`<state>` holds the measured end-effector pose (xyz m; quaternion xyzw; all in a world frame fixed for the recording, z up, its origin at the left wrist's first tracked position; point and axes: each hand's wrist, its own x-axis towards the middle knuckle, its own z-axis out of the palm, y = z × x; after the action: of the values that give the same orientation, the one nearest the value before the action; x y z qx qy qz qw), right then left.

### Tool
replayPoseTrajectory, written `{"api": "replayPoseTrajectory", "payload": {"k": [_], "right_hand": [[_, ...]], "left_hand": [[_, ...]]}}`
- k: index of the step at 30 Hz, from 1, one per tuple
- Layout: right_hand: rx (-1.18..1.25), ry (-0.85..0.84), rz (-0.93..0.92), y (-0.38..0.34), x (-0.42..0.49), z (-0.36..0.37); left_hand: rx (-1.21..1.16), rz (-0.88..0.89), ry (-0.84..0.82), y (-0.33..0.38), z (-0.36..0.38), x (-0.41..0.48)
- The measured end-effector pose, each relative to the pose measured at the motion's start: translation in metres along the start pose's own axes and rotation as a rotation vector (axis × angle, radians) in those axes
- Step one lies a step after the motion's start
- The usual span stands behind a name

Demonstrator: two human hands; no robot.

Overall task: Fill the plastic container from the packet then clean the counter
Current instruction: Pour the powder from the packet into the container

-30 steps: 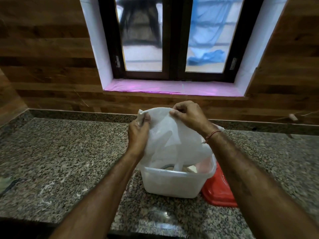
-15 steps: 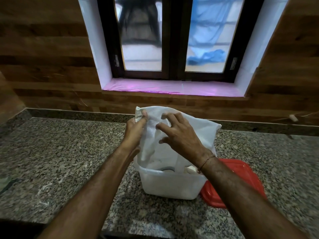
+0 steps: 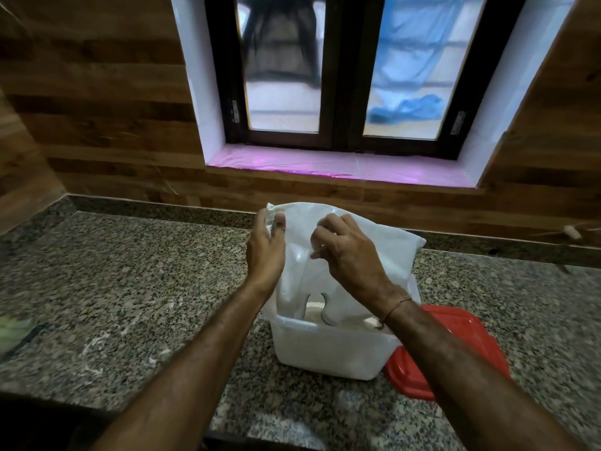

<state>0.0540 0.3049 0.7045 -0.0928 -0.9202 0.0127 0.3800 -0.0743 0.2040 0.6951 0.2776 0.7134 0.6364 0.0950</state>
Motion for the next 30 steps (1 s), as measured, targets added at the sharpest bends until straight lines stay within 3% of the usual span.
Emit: {"api": "replayPoseTrajectory", "payload": {"k": [4, 9, 14, 18, 22, 26, 30], "right_hand": [[-0.095, 0.013, -0.036, -0.001, -0.006, 0.002], [-0.119, -0.021, -0.011, 0.001, -0.014, 0.011], [-0.015, -0.02, 0.025, -0.001, -0.017, 0.002], [0.057, 0.02, 0.248, 0.022, -0.015, -0.021], [-0.096, -0.146, 0.452, 0.068, -0.022, -0.05], [-0.191, -0.077, 0.445, 0.073, -0.03, -0.057], [-0.16, -0.039, 0.361, 0.061, -0.024, -0.055]], "left_hand": [[0.205, 0.176, -0.02, 0.006, 0.01, -0.003], [0.072, 0.212, -0.161, 0.017, 0.013, 0.0], [0.067, 0.154, 0.004, 0.021, 0.001, 0.008], [-0.108, 0.127, -0.119, 0.023, -0.014, 0.012], [-0.195, 0.046, -0.172, 0.019, -0.026, 0.005], [0.427, 0.417, 0.044, 0.01, -0.026, 0.003], [0.731, 0.558, -0.021, 0.01, -0.018, -0.004]]}}
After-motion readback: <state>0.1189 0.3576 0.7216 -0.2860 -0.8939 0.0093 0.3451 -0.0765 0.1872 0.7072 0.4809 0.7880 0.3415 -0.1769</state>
